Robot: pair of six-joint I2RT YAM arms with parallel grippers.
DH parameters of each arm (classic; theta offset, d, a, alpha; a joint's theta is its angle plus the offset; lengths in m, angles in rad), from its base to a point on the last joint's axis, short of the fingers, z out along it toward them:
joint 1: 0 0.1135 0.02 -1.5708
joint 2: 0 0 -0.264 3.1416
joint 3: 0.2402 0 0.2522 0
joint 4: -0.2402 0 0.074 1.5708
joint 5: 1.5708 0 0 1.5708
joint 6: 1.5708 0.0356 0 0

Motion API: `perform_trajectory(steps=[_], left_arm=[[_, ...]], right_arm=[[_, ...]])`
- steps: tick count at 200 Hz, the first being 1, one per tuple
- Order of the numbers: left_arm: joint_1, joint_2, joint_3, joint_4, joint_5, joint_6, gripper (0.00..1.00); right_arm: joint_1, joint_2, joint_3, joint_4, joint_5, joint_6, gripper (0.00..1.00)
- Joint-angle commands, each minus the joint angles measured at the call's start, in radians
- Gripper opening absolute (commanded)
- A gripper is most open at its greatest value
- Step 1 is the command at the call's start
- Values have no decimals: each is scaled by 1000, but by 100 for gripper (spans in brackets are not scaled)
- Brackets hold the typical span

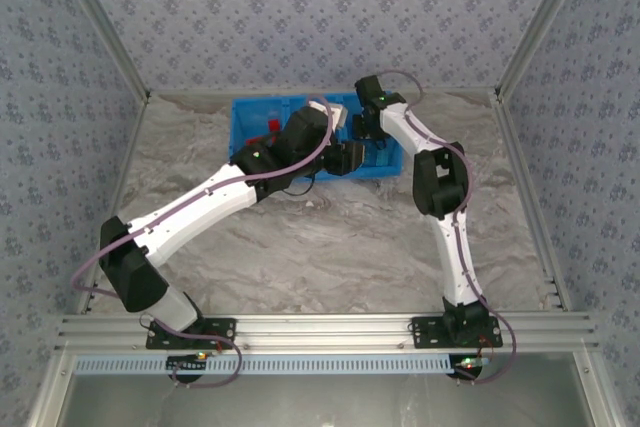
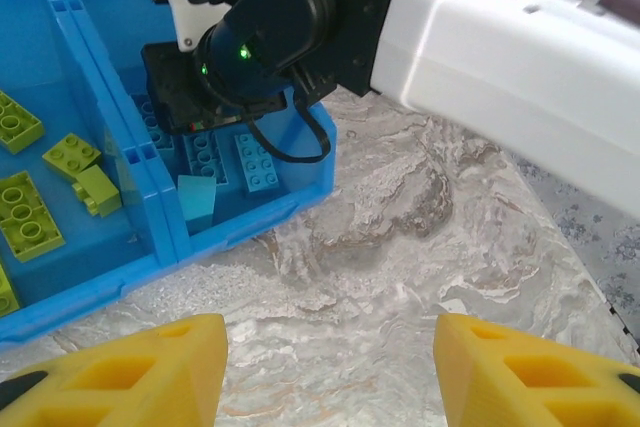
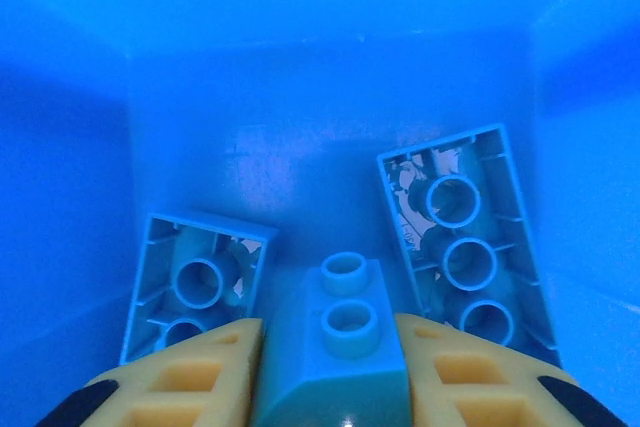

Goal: Sort the legos into containers by color

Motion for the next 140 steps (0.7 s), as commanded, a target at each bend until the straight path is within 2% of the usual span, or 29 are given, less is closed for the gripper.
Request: perform_trajectory(steps=[1, 38, 95, 117, 140], left_arm=[[4, 5, 19, 19, 18, 9, 57], [5, 2, 24, 9, 14, 6, 57], [-1, -47, 28, -27, -14, -10, 57], [-29, -88, 50, -85, -89, 10, 57], [-72, -148, 59, -173, -224, 38, 57]], right_arm=[[-7, 11, 33, -34, -15, 9, 42], [2, -36, 21, -29, -7, 7, 53], [14, -175, -24, -22, 22, -4, 53], [19, -280, -106, 6, 41, -3, 53], [24, -437, -257, 59, 67, 3, 54]])
